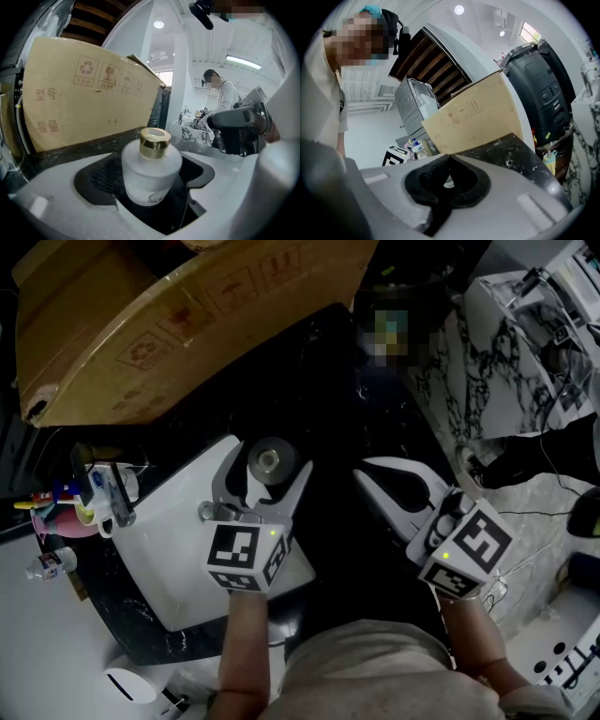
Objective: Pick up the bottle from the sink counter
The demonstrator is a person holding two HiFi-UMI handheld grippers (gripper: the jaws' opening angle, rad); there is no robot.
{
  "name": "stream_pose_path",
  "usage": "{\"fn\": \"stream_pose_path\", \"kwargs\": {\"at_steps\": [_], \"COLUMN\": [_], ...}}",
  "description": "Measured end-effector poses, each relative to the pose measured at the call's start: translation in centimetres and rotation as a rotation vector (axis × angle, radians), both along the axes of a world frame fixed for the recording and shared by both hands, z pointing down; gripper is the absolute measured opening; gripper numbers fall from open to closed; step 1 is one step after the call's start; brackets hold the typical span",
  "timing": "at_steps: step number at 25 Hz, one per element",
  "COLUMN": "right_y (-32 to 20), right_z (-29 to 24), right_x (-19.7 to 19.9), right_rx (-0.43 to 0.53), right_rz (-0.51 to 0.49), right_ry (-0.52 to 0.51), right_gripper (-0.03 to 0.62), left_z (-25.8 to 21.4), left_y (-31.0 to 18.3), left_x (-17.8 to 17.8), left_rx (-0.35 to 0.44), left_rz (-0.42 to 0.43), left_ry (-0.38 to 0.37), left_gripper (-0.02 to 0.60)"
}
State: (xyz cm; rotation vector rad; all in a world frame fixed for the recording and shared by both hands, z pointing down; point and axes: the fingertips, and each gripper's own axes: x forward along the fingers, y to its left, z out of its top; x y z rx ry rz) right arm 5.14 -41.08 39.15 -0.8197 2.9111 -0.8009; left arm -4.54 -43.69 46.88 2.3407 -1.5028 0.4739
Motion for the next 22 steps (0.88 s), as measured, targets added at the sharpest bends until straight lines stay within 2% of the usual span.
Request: {"fn": "stream_pose_path", "kwargs": {"at_steps": [5,10,22], "right_y": [-0.2,-0.7,-1.6], "right_z": [0.5,0.9,0.7], "right_x": [0.6,1.2,1.0], "right_rx": [-0.017,-0.023,-0.035], "right_rz": [0.0,0.002,-0.01], "right_ry": [0.007,0.008,-0.021], "right_gripper": [0.002,0.002,0.002], "left_z": [0.5,0.3,0.8], "left_y": [-0.5,-1.3,-2.0], "left_x": [0.9,1.0,1.1], "left_rx": [-0.005,0.013,0.005], "left_rz": [0.009,-0.004,0.004], "left_ry": [-0.01,0.032,-0.012], "left_gripper": [0.38,0.379,0.377]}}
